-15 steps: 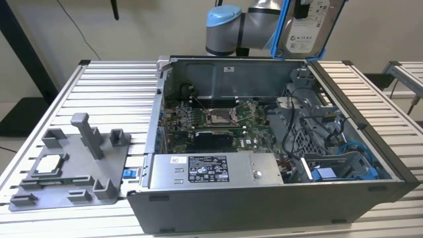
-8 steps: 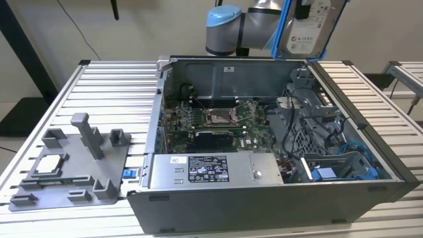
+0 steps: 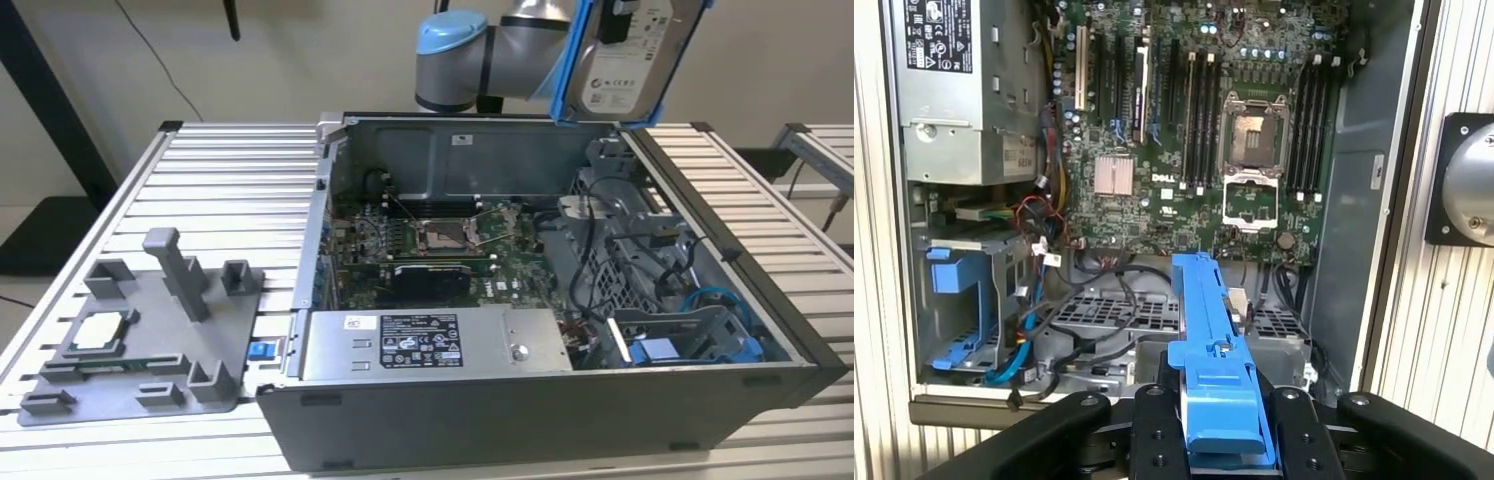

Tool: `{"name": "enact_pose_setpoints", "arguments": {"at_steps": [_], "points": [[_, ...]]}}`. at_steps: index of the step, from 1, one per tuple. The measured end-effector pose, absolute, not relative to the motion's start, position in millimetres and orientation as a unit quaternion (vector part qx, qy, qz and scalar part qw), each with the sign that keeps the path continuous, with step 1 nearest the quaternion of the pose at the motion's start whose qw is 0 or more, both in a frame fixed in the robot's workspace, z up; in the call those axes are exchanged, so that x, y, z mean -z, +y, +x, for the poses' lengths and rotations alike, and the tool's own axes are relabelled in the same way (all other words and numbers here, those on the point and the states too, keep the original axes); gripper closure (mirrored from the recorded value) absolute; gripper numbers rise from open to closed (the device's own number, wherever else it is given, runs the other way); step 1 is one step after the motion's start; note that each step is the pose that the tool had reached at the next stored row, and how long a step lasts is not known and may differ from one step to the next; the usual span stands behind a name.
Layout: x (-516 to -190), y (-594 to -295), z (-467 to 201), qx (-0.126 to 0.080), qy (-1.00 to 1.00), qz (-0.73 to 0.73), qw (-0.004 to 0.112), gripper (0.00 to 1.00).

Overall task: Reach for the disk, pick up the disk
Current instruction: 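Pick up the disk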

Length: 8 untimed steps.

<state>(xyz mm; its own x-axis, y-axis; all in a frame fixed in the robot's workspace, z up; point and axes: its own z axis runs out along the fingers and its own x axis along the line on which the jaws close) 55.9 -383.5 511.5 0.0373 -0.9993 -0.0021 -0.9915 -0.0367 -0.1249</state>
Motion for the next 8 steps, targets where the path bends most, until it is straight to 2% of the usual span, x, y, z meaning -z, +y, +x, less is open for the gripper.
{"name": "enact_pose_setpoints", "arguments": {"at_steps": [8], "points": [[-510, -404, 56, 0.043, 0.693, -0.719, 0.046, 1.0]]}}
